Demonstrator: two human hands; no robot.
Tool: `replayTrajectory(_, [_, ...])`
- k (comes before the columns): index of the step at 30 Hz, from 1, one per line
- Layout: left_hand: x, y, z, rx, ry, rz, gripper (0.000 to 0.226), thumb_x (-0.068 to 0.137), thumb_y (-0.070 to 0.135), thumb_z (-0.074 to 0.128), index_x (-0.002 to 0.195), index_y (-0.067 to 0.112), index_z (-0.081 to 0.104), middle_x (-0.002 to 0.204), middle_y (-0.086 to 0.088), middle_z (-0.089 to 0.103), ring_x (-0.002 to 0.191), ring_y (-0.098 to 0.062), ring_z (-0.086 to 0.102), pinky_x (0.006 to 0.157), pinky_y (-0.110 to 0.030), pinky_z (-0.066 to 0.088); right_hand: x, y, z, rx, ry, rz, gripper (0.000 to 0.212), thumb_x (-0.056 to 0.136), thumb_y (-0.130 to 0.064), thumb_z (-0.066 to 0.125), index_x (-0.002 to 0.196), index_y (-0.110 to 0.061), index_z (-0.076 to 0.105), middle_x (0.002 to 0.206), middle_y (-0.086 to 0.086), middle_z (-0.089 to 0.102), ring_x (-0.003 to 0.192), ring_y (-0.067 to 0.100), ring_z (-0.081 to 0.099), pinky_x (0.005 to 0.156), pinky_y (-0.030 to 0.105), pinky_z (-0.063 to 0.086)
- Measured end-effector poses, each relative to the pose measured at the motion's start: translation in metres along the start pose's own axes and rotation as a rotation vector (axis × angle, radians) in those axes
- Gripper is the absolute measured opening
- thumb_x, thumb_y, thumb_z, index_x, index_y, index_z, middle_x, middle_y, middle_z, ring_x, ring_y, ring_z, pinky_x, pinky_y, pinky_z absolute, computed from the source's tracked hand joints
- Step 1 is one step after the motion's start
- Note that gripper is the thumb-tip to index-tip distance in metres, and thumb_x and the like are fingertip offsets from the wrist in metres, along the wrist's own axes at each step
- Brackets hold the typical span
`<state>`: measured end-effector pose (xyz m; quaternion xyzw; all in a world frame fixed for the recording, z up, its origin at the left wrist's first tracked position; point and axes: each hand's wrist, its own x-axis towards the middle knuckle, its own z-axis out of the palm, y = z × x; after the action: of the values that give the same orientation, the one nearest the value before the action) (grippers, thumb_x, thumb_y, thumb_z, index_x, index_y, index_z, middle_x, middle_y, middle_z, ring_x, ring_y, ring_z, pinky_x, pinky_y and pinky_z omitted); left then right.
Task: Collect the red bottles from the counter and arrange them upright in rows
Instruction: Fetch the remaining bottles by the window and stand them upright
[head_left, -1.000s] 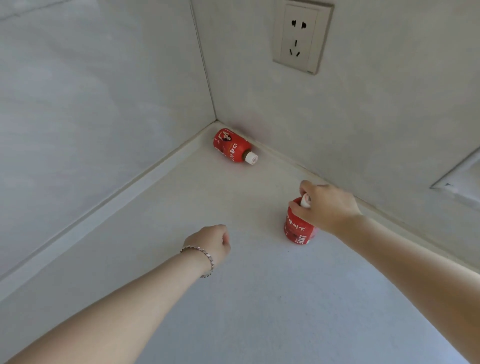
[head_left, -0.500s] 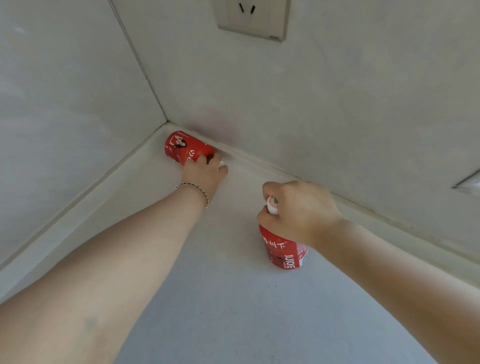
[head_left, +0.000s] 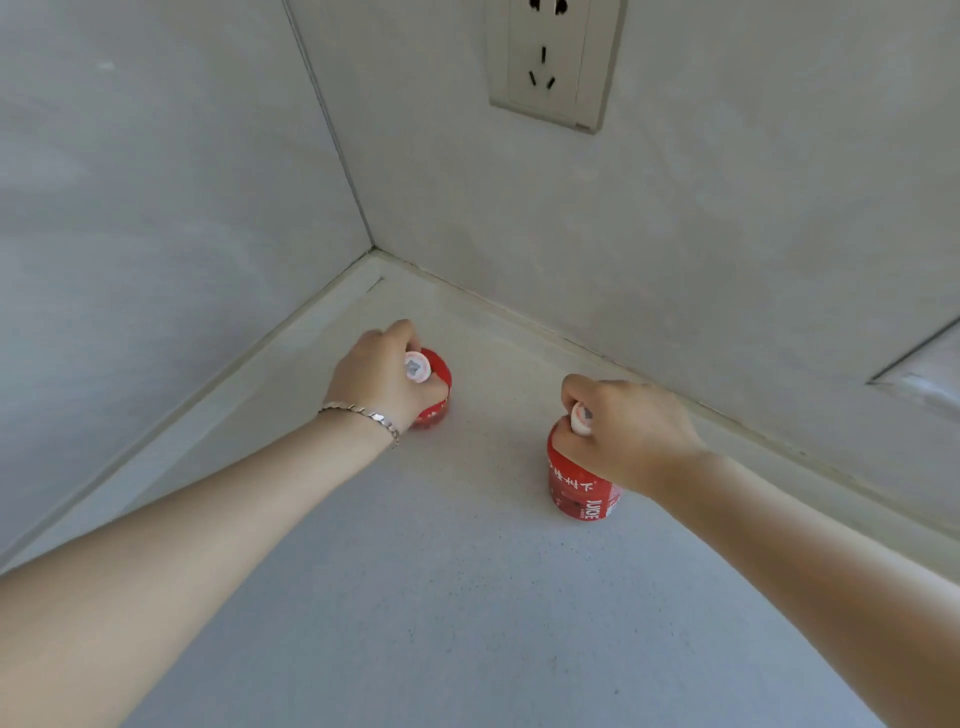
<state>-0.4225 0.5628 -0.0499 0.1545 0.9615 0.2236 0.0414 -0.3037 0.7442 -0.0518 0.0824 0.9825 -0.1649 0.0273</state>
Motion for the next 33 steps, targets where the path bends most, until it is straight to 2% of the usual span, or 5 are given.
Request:
replayTrajectory(4, [-0.054, -0.006, -0.003, -0.122, -0.149, -0.142, 0.019, 0.075, 0.02, 0.067, 0.085, 0.012, 0.054, 0.071, -0.002, 0.054, 0.071, -0.027, 0.052, 0.051, -0.023, 0.034, -0.024, 0.002, -0.001, -0.04, -0.012, 0.036, 0.026, 0.092, -0.039, 0.044, 0.105, -0.017, 0.048, 0.097, 0.003, 0.066, 0.088, 0.029, 0.063, 0.063, 0.027, 0.038])
replayTrajectory(9, [-0.095, -0.012, -0.001, 0.228, -0.1, -0.042, 0.038, 0.09, 0.034, 0.051, 0.121, 0.014, 0.045, 0.093, -0.003, 0.043, 0.084, -0.035, 0.058, 0.064, -0.028, 0.034, -0.03, -0.013, -0.004, -0.112, -0.054, 0.191, 0.035, 0.096, -0.04, 0.038, 0.114, -0.01, 0.043, 0.102, 0.014, 0.067, 0.094, 0.035, 0.064, 0.062, 0.031, 0.04])
replayTrajectory(16, [-0.185, -0.014, -0.021, 0.204, -0.192, 0.007, 0.037, 0.092, 0.033, 0.05, 0.122, 0.012, 0.044, 0.115, -0.009, 0.061, 0.101, -0.032, 0.063, 0.066, -0.027, 0.034, -0.12, -0.045, 0.013, -0.148, -0.089, 0.229, 0.042, 0.094, -0.04, 0.042, 0.126, -0.014, 0.039, 0.111, 0.009, 0.066, 0.098, 0.033, 0.064, 0.064, 0.03, 0.038])
replayTrajectory(24, [-0.321, -0.063, -0.075, 0.067, -0.148, 0.011, 0.032, 0.085, 0.036, 0.057, 0.079, 0.019, 0.03, 0.061, 0.003, 0.037, 0.071, -0.027, 0.042, 0.06, -0.026, 0.029, -0.203, -0.131, 0.013, 0.136, -0.194, 0.382, 0.03, 0.091, -0.028, 0.045, 0.117, -0.014, 0.047, 0.115, 0.013, 0.063, 0.098, 0.034, 0.061, 0.07, 0.031, 0.042])
replayTrajectory(33, [-0.495, -0.2, -0.173, 0.111, 0.057, -0.319, 0.032, 0.083, 0.038, 0.058, 0.075, 0.021, 0.033, 0.056, 0.008, 0.035, 0.069, -0.026, 0.044, 0.052, -0.027, 0.027, -0.287, -0.352, 0.06, 0.013, -0.333, -0.113, 0.034, 0.089, -0.035, 0.047, 0.12, -0.02, 0.047, 0.111, 0.008, 0.064, 0.083, 0.027, 0.054, 0.07, 0.031, 0.046])
